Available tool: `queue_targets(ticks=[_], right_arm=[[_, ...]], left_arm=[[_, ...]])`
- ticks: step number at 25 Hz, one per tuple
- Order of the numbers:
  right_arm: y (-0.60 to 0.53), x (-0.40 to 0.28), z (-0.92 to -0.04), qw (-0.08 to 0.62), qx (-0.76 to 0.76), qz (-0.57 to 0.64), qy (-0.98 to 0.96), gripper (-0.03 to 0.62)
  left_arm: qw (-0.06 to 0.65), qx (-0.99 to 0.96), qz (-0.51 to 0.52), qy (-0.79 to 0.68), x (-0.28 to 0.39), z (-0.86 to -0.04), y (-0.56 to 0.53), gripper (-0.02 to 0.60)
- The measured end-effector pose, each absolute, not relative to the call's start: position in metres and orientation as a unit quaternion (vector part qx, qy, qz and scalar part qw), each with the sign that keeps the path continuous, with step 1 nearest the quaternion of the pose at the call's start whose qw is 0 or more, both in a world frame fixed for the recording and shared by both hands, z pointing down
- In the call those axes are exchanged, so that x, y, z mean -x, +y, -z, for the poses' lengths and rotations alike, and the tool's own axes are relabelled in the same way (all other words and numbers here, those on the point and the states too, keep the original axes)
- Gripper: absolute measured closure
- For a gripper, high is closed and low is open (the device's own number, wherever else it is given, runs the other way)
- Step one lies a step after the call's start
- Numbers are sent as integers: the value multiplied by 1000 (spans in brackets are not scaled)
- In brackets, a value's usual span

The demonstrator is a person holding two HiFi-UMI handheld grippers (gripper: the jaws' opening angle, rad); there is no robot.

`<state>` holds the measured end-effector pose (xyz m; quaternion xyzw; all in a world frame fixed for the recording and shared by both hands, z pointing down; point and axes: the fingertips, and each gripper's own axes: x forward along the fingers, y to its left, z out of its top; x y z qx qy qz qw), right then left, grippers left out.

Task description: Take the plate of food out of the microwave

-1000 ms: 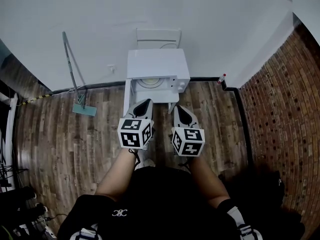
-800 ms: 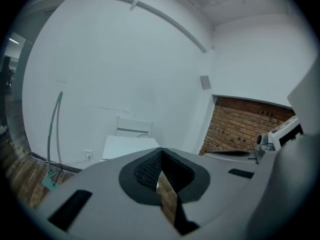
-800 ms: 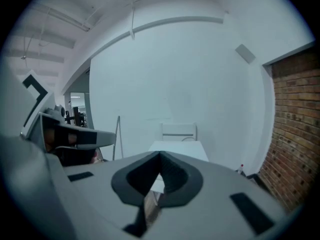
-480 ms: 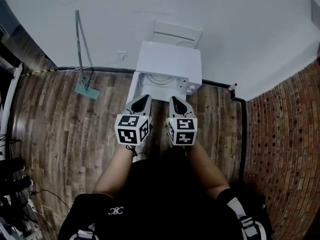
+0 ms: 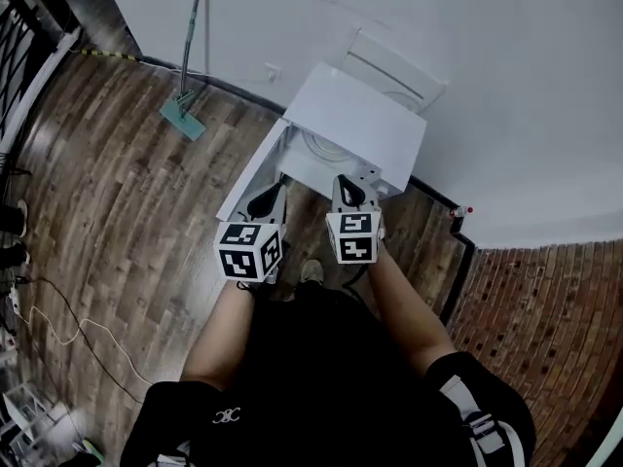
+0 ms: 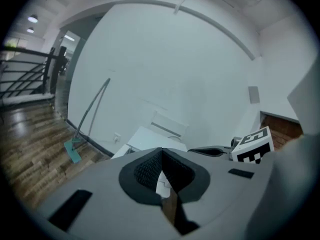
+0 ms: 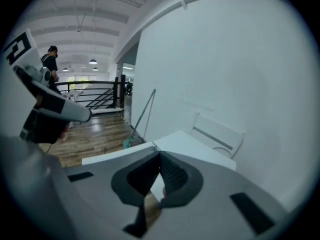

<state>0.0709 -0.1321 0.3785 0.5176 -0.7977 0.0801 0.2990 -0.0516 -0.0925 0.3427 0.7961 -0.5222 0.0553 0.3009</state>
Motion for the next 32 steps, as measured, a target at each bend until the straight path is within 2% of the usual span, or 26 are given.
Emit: queue_targets(ticks=[6, 14, 26, 30, 32], right_arm=[[-161, -74, -453, 357, -433, -37, -827, 588], [-226, -86, -580, 408, -428, -3, -806, 588], [-294, -99, -700, 488, -399, 73, -773, 588], [-310, -93, -717, 500, -384, 74, -772, 555], [-316, -91, -727, 508, -377, 60, -772, 507]], left_arm=[[361, -754, -20, -548, 36, -402, -91, 584], [340, -764, -56, -546, 24, -496, -110, 584], [395, -742, -42, -539, 8, -617, -108, 584], [405, -740, -44, -536, 8, -637, -98, 584], [409, -739, -46, -533, 7, -644, -94, 584]])
